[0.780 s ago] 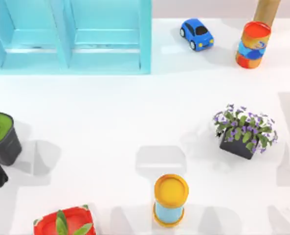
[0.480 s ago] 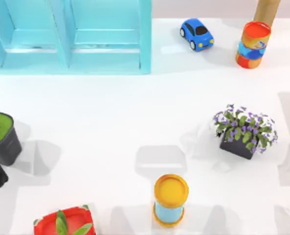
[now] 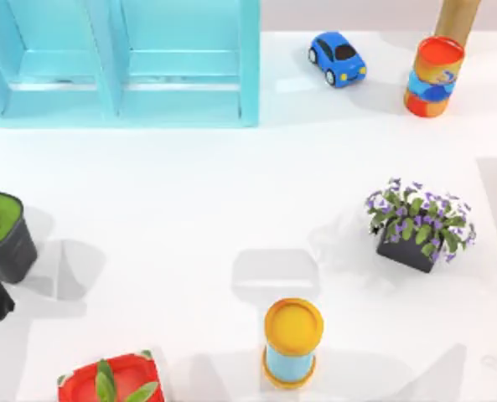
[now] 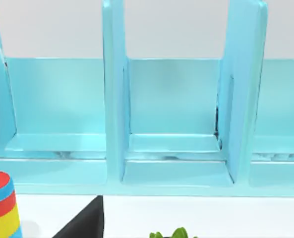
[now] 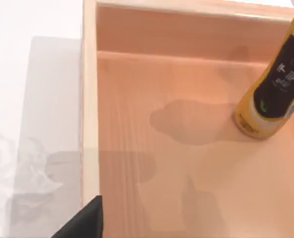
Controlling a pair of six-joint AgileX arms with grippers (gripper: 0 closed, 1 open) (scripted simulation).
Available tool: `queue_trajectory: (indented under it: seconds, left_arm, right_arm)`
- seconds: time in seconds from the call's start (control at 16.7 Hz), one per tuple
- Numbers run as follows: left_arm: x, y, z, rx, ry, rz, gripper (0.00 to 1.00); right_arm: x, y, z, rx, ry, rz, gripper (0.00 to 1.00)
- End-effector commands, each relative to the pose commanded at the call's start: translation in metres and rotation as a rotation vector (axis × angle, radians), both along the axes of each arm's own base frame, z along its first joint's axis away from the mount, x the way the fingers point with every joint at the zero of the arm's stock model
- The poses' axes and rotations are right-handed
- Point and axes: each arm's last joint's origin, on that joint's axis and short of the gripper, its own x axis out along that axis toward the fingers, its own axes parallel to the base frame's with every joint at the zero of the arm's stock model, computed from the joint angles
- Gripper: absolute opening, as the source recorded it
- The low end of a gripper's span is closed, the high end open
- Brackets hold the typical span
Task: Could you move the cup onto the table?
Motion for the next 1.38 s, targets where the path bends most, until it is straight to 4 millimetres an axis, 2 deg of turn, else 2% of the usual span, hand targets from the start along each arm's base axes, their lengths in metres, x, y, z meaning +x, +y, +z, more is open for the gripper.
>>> queue_trajectory:
  seconds: [0.42,0.9,1.14,1.38]
  left_arm:
    - [0.000,0.000,0.000,0.000,0.000,0.000,1.00]
    - [0.000,0.000,0.000,0.000,0.000,0.000,1.00]
    - [0.000,0.000,0.000,0.000,0.000,0.000,1.00]
    - [0.000,0.000,0.000,0.000,0.000,0.000,1.00]
  right_arm:
    - [0.028,-0.037,0.032,-0.007,0.369,-0.064,1.00]
    - [0.067,-0.104,0.038,0.165,0.864,-0.030,1.00]
    - [0.072,-0.130,0.036,0.232,0.971,-0.012,1.00]
    - [0.073,-0.134,0.036,0.243,0.984,-0.011,1.00]
